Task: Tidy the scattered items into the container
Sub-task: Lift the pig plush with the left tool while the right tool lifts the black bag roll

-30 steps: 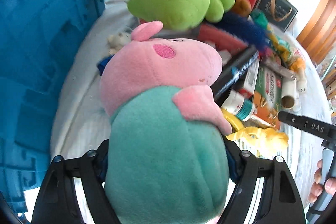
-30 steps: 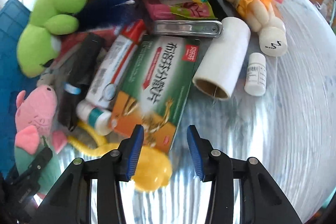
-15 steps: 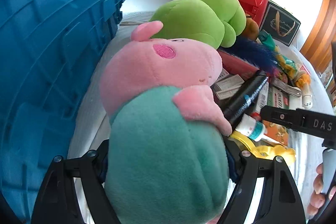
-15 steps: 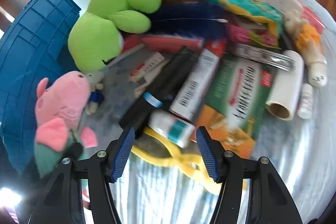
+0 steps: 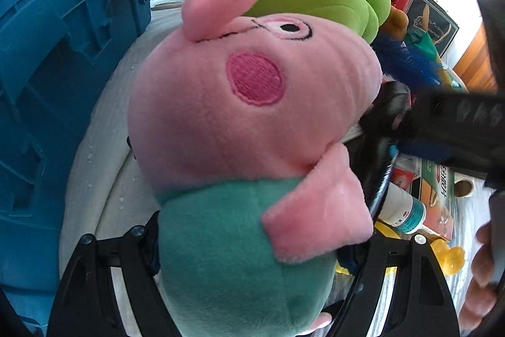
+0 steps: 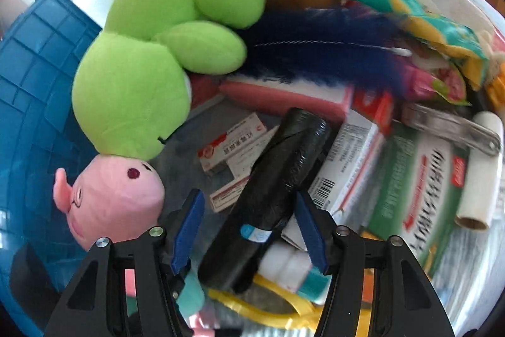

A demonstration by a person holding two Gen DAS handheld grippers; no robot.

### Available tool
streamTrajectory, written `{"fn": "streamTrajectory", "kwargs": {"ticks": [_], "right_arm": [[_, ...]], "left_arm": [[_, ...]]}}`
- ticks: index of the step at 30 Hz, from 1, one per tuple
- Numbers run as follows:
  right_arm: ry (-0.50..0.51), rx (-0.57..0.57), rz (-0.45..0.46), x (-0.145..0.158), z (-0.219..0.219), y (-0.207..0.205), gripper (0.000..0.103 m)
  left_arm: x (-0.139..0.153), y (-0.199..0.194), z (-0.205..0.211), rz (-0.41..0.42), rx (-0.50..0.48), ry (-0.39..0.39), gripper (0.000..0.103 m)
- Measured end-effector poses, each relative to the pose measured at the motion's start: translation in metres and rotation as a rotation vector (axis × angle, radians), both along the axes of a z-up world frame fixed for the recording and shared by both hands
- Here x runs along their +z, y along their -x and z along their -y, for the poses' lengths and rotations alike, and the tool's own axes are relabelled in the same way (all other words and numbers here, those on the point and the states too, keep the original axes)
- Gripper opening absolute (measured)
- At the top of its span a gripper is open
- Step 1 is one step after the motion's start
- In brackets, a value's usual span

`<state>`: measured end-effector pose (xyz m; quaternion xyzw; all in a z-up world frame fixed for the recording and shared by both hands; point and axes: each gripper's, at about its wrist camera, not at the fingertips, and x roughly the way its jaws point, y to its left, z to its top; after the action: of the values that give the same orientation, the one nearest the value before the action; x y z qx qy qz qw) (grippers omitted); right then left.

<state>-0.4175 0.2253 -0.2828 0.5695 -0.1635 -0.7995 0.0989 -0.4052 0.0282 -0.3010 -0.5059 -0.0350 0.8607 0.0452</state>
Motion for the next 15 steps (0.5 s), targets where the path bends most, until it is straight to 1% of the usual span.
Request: {"fn": "streamTrajectory", "kwargs": {"ticks": [1,2,4,6,9,12,13,15], "right_arm": [[0.034,0.014,0.05,-0.008,0.002,-0.004,0.039],[0.065,0.026,0.079,-0.013,0.003,-0.01,0.037],[0.057,0.041,0.066,-0.016,0.004,-0.021,0.039],[0.033,0.03,0.052,-0.016,0.002,-0.023,0.041],[-0.015,0.035,0.063,-0.018,0.0,-0.022,0.052],[-0.005,0.034,0.078,-0.025,-0.007,-0.031,0.052],[-0.003,0.04,0.078,-0.025,-0.009,-0.035,0.05],[-0.026,0.064,0.043,-0.017,-0.01,-0.047,0.045]], "left_arm": [[0.001,-0.002,0.001,0.002,0.0,-0.011,0.08],[0.002,-0.004,0.003,0.005,0.001,-0.023,0.08],[0.001,-0.006,0.004,0.006,0.004,-0.023,0.08],[0.001,-0.006,0.001,0.005,0.0,-0.013,0.08],[0.001,-0.006,-0.001,0.005,0.0,-0.004,0.08],[0.002,-0.008,-0.002,0.008,0.005,-0.004,0.08],[0.003,-0.01,-0.003,0.004,0.003,0.0,0.078],[0.009,-0.015,-0.005,-0.005,-0.003,-0.001,0.077]]}}
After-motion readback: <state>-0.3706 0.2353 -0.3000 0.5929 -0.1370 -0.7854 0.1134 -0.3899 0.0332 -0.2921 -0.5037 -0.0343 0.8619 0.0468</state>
